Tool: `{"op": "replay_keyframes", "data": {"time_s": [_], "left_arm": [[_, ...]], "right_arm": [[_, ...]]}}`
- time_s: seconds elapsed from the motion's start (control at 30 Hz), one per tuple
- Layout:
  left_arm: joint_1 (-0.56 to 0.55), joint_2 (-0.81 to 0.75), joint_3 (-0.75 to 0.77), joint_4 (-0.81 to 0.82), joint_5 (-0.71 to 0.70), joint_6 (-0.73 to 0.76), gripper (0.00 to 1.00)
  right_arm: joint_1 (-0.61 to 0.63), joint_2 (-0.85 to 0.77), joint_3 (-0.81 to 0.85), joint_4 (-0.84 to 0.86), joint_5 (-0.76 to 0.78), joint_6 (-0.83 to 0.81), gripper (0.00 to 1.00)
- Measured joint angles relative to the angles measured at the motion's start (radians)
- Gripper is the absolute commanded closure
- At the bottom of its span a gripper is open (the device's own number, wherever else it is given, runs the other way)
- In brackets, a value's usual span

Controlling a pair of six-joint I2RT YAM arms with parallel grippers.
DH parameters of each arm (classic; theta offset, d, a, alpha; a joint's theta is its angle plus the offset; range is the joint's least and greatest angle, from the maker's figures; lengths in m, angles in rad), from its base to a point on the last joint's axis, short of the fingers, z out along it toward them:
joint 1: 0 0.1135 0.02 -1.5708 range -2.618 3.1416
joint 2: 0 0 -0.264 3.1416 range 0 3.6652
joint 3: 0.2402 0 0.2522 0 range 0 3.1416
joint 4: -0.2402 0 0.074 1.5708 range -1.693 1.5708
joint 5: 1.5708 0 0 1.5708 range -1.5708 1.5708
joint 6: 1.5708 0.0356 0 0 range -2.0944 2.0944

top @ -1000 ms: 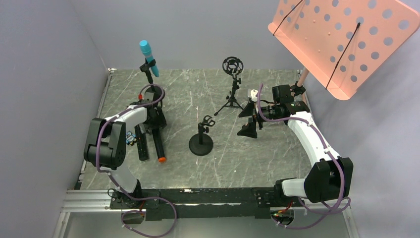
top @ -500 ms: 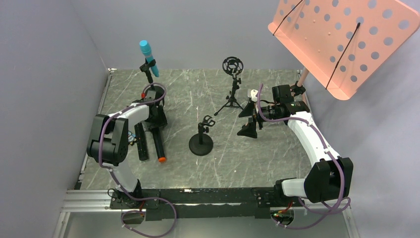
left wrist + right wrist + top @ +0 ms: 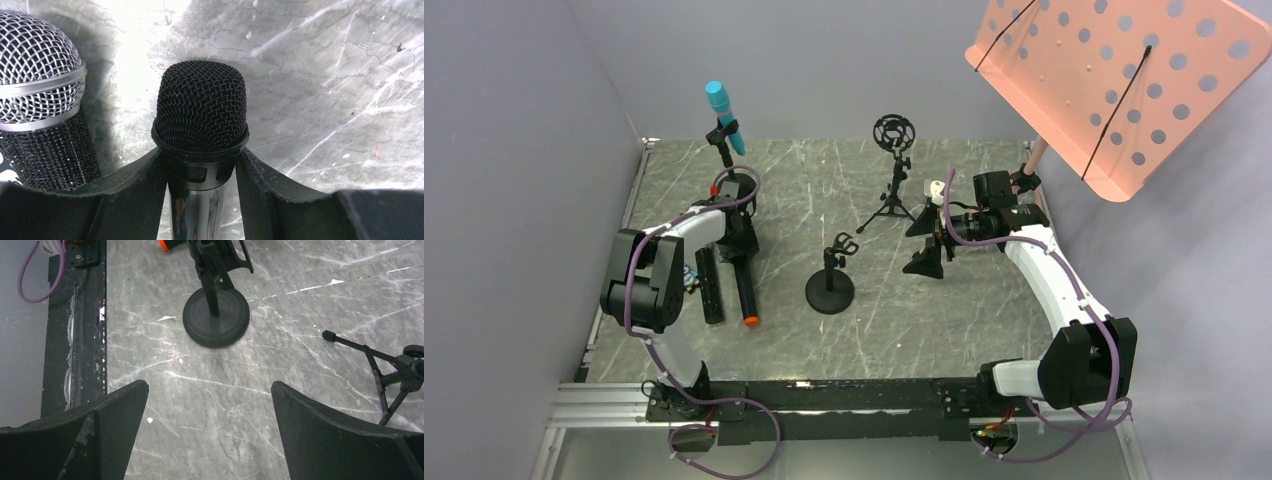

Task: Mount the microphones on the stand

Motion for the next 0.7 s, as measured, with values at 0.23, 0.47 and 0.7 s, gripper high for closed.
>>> {"op": "replay_keyframes", "data": {"time_s": [0.23,0.47,0.7], "left_arm": [[0.0,-0.001,0.0,0.003,0.027,0.026,0.38],[0.0,-0.003,-0.003,0.006,0.037,0.048,0.45],[-0.001,-0.031,-0.034,0.026,0.063,0.055,0.9]], "right_arm": [[0.0,0.0,0.0,0.0,0.0,0.0,0.0],[0.0,0.0,0.0,-0.001,0.0,-0.003,0.0],[0.0,-0.002,0.0,-0.001,0.0,-0.003,0.0]]}}
